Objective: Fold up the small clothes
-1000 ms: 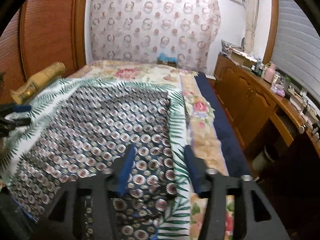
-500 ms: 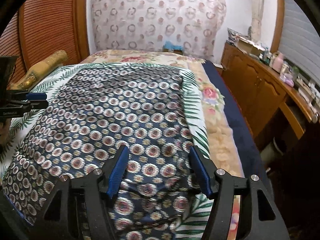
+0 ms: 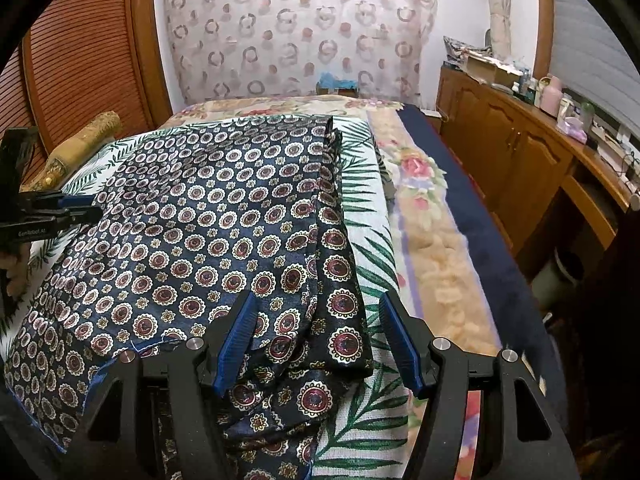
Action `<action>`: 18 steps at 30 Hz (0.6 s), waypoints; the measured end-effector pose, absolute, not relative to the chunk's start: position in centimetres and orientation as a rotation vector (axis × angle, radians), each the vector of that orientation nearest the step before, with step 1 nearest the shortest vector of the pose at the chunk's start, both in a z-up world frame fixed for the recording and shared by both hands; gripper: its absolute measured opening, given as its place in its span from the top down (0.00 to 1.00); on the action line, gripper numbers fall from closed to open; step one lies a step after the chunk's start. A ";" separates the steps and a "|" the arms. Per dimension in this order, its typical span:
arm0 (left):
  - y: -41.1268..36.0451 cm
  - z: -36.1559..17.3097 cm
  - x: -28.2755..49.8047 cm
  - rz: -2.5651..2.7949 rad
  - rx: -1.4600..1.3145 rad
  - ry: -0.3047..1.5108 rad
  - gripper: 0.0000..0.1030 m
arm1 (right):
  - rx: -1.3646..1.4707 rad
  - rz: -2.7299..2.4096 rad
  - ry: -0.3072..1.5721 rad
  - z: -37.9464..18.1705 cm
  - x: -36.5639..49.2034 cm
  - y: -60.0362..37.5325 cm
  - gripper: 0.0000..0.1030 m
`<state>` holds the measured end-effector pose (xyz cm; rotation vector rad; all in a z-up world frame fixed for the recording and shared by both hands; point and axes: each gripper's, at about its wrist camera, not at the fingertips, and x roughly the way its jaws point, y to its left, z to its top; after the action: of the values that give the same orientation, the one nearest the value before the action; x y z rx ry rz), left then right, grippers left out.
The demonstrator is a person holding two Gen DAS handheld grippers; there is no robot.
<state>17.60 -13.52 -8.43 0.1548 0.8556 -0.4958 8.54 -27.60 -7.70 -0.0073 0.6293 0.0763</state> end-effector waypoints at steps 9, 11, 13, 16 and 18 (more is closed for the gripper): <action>-13.9 -8.4 17.8 -0.493 0.168 0.857 0.73 | 0.001 0.101 0.656 -7.6 8.9 -28.2 0.37; -13.9 -8.4 17.8 -0.495 0.168 0.857 0.76 | 0.005 0.110 0.663 -7.6 9.0 -28.3 0.37; -13.9 -8.3 17.8 -0.490 0.181 0.855 0.92 | 0.016 0.124 0.670 -7.7 9.1 -28.3 0.37; -14.0 -8.1 17.7 -0.506 0.184 0.856 0.96 | 0.034 0.158 0.671 -7.6 9.1 -28.4 0.37; -13.7 -7.7 17.5 -0.509 0.180 0.841 0.97 | 0.026 0.174 0.674 -7.5 9.2 -28.4 0.37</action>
<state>17.52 -13.75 -7.70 0.1796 0.8412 -0.5088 9.16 -28.40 -7.53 0.0256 0.6742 0.1744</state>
